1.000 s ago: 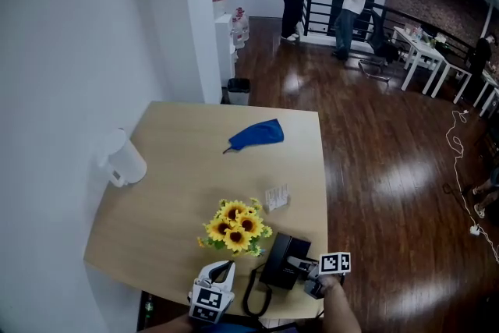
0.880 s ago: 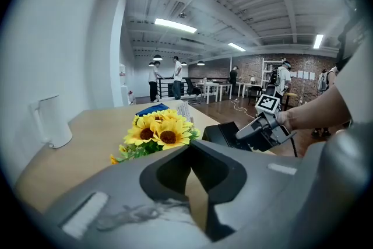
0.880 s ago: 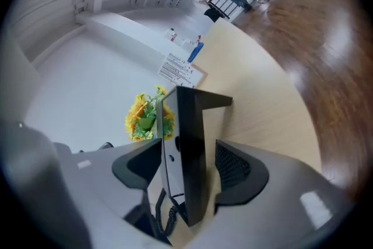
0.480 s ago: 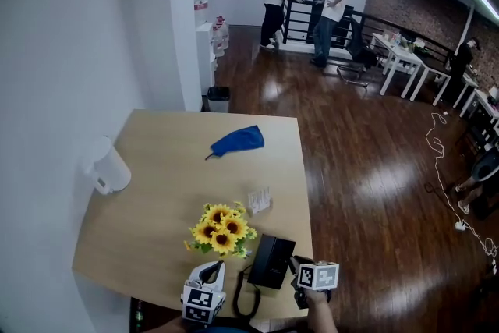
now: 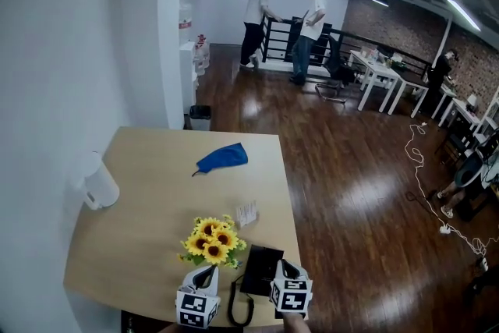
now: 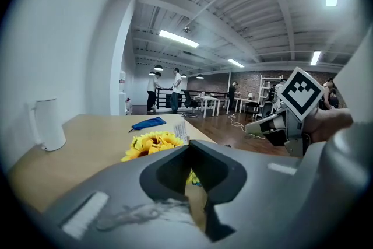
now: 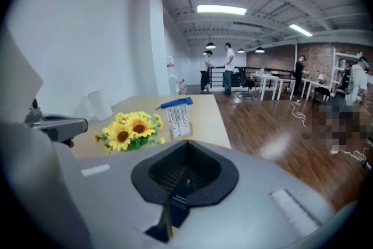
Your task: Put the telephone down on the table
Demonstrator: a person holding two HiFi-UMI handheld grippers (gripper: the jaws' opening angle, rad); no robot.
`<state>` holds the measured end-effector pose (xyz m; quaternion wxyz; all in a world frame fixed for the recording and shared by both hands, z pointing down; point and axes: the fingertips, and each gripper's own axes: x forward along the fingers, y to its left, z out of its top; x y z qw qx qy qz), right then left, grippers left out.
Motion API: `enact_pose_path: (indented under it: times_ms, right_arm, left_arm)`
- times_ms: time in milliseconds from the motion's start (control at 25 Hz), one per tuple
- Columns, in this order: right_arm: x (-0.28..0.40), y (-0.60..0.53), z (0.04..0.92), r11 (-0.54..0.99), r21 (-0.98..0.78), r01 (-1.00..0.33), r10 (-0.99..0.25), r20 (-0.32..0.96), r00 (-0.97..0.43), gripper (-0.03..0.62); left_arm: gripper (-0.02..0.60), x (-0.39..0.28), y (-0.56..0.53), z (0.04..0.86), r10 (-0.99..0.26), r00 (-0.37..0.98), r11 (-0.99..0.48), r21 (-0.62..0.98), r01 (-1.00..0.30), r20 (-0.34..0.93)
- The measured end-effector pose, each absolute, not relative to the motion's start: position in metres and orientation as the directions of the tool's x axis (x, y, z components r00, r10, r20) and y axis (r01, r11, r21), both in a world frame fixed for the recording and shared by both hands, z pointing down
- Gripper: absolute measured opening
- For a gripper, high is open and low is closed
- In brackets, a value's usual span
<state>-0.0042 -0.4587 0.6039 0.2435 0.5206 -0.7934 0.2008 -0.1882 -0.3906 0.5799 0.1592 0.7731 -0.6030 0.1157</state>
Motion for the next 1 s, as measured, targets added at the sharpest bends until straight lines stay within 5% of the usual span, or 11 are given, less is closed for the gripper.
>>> enact_pose_path:
  times_ms: [240,1000]
  right_arm:
    - [-0.018,-0.439,0.572,0.349,-0.039,-0.936,-0.823,0.466,-0.326,-0.006]
    - [-0.075,-0.335,0.549,0.268,0.007,-0.963,-0.860,0.453,-0.236,-0.006]
  left_arm:
    - [0.014,-0.174,-0.391,0.562,-0.898,0.315,-0.297,0.106,-0.949,0.307]
    - [0.014,-0.227,-0.312,0.528,-0.884,0.422,-0.420,0.056,-0.906,0.203]
